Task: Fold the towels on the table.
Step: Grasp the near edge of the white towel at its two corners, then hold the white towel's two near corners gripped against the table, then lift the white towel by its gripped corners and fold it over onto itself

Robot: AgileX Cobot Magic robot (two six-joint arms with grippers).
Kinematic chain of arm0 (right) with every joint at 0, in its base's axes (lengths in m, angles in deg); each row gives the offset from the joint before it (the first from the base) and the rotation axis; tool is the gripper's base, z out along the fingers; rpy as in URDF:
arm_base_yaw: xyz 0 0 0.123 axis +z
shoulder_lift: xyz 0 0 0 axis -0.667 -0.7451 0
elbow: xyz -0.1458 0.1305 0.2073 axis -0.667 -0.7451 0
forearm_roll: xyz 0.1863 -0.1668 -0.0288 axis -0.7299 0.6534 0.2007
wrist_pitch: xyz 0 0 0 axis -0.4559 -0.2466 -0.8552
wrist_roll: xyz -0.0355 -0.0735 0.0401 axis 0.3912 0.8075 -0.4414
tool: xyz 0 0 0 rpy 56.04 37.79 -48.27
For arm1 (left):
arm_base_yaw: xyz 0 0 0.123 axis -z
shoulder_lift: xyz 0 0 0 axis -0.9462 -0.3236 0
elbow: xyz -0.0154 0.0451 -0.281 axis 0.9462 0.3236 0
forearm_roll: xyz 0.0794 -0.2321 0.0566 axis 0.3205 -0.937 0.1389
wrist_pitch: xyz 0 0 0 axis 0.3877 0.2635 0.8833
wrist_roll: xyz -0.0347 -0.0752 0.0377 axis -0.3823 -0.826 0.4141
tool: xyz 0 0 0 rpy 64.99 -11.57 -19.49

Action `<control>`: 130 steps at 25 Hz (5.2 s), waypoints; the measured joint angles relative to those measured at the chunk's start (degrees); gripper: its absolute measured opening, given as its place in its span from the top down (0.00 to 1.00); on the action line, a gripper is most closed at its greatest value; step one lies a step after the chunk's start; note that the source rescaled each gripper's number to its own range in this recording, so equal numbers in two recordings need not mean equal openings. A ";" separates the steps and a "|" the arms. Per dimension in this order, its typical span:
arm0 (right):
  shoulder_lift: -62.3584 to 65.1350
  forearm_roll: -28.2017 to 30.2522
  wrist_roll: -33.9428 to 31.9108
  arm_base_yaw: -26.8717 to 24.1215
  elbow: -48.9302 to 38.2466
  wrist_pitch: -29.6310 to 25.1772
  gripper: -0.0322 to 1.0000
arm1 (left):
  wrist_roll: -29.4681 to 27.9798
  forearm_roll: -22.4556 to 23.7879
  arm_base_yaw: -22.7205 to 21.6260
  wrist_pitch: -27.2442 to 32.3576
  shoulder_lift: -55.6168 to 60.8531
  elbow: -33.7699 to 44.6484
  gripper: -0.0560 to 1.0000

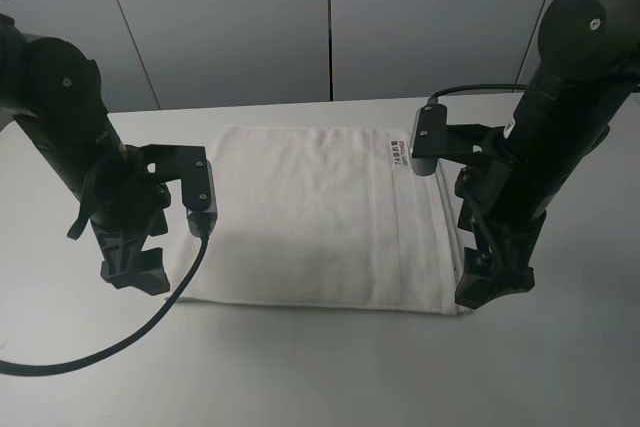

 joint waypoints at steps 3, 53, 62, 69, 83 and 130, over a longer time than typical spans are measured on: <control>-1.25 0.10 0.39 0.00 0.00 1.67 0.00 | 0.83 0.62 0.12 -1.32 -2.22 0.00 0.01; -12.54 9.13 5.80 6.80 -4.44 14.88 0.00 | 4.50 3.71 2.29 -8.34 -10.51 -0.26 0.01; -13.13 13.31 1.60 6.80 -4.54 16.54 0.00 | 4.16 3.71 2.29 -8.42 -10.51 -0.26 0.01; -13.92 13.31 1.35 6.80 -4.54 17.60 0.06 | 4.05 3.61 2.29 -8.56 -10.51 -0.26 0.01; -15.07 14.80 0.96 6.80 -4.13 22.50 0.97 | 4.05 3.49 2.29 -8.79 -10.51 -0.26 0.01; -7.91 3.00 1.33 6.80 -4.62 10.40 0.97 | -1.39 2.78 3.48 -2.11 -10.61 -0.39 0.95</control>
